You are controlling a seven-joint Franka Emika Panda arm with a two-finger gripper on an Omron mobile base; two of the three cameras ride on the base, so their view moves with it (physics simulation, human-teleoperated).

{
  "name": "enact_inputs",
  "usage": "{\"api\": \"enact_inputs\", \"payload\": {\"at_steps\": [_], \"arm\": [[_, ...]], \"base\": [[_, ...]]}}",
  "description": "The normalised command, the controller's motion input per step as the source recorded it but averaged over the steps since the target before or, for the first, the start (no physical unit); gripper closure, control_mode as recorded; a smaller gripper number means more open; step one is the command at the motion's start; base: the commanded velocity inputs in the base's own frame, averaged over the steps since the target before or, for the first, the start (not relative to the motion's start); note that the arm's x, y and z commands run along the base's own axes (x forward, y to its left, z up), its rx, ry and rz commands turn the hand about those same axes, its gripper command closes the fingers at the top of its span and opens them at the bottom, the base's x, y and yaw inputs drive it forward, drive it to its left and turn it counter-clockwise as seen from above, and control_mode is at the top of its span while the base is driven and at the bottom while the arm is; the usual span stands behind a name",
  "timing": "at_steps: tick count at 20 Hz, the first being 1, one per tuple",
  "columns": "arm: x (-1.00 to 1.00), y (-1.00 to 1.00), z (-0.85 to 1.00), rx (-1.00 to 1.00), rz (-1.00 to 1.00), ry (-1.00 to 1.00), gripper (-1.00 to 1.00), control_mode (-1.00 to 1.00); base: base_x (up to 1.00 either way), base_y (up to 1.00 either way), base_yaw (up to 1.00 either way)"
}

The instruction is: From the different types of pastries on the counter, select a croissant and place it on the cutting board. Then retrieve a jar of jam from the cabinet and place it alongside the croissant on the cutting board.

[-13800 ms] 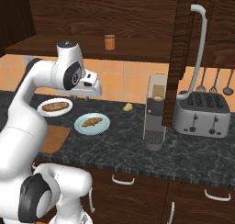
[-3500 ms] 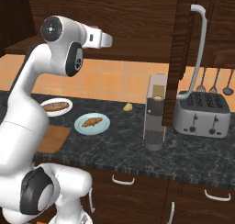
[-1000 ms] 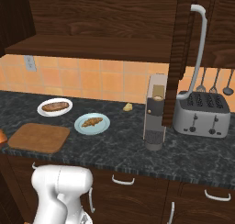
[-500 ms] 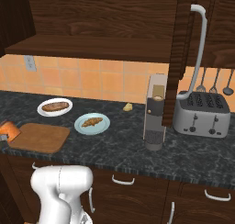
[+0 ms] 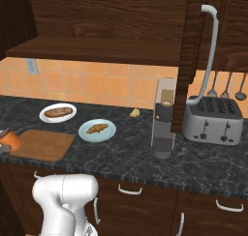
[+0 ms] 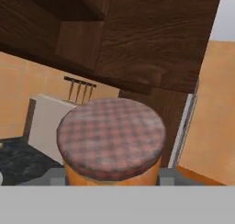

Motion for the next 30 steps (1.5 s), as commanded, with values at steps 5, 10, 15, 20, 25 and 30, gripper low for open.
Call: {"api": "enact_inputs", "payload": {"at_steps": [5, 10, 15, 20, 25, 30], "arm": [[0.27, -0.04, -0.32, 0.04, 0.42, 0.09, 1.0, -1.0], [0.39, -0.03, -0.99, 0.0, 0.37, -0.36, 1.0, -1.0], [0.67, 0.12, -0.4, 0.3, 0.4, 0.17, 1.0, -1.0], [0.29, -0.03, -0.27, 0.19, 0.27, -0.04, 1.0, -1.0], [0.73, 0.01, -0.64, 0.17, 0.44, 0.05, 1.0, -1.0], [1.0, 0.0, -0.44, 0.11, 0.51, 0.01, 1.0, -1.0]], "base": [[0.0, 0.0, 0.0], [0.0, 0.0, 0.0], [0.0, 0.0, 0.0], [0.0, 0.0, 0.0], [0.0, 0.0, 0.0], [0.0, 0.0, 0.0]]}}
